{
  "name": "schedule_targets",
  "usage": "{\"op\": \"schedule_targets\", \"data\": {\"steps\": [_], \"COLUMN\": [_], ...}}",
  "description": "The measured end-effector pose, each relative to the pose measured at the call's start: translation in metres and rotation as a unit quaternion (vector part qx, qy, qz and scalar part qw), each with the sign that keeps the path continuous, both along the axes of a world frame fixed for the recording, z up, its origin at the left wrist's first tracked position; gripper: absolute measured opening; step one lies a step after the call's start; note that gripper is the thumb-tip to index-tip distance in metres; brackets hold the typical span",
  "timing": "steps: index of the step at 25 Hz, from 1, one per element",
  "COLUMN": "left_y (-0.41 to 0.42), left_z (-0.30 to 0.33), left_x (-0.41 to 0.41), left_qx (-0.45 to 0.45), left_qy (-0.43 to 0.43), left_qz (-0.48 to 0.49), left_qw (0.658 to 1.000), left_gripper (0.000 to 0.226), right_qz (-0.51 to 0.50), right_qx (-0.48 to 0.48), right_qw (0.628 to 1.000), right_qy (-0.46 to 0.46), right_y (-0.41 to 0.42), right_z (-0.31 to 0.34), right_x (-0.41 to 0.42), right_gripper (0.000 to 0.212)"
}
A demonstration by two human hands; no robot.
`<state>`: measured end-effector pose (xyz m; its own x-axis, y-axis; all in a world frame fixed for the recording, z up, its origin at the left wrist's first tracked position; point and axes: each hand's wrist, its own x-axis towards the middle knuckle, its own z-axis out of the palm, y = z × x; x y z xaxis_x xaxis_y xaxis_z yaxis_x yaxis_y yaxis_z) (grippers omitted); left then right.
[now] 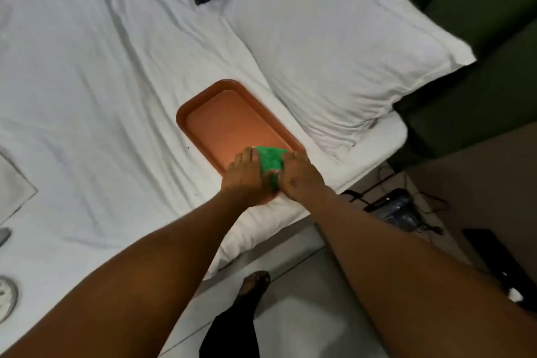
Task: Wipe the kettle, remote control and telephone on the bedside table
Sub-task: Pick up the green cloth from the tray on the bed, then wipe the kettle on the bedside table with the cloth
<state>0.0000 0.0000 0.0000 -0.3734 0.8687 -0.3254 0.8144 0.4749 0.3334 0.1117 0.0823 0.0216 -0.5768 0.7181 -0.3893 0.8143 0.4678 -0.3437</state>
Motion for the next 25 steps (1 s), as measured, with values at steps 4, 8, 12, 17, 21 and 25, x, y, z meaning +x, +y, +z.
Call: {"op": "schedule_targets", "data": {"steps": [4,8,12,17,21,25], "left_y": [0.017,0.028,0.035,0.051,0.075,0.098], "left_z": [-0.036,-0.050,-0.058,-0.021,0.019,0.031], "left_x": [-0.021,-0.027,-0.030,-0.001,0.070,0.178], "left_qx": [-0.014,-0.025,-0.066,-0.016,-0.037,-0.102], "left_qy": [-0.065,-0.184,-0.323,-0.506,-0.553,-0.558], "left_qz": [0.129,0.225,0.330,0.381,0.302,0.207], "left_qw": [0.989,0.956,0.884,0.774,0.775,0.797], "left_gripper": [0.060,0.049,0.046,0.025,0.035,0.050], "right_qz": [-0.038,0.017,0.046,-0.088,-0.260,-0.387], "right_qx": [0.011,0.003,-0.014,-0.113,-0.169,-0.147], "right_qw": [0.996,0.993,0.992,0.990,0.940,0.885], "right_qy": [-0.085,-0.120,-0.117,0.007,0.141,0.212], "right_y": [0.012,0.005,0.006,0.006,-0.010,-0.022], "right_z": [-0.041,-0.063,-0.064,-0.049,-0.028,-0.010], "right_x": [-0.026,-0.030,-0.021,0.024,0.100,0.200], "right_gripper": [0.046,0.042,0.045,0.065,0.071,0.061]}}
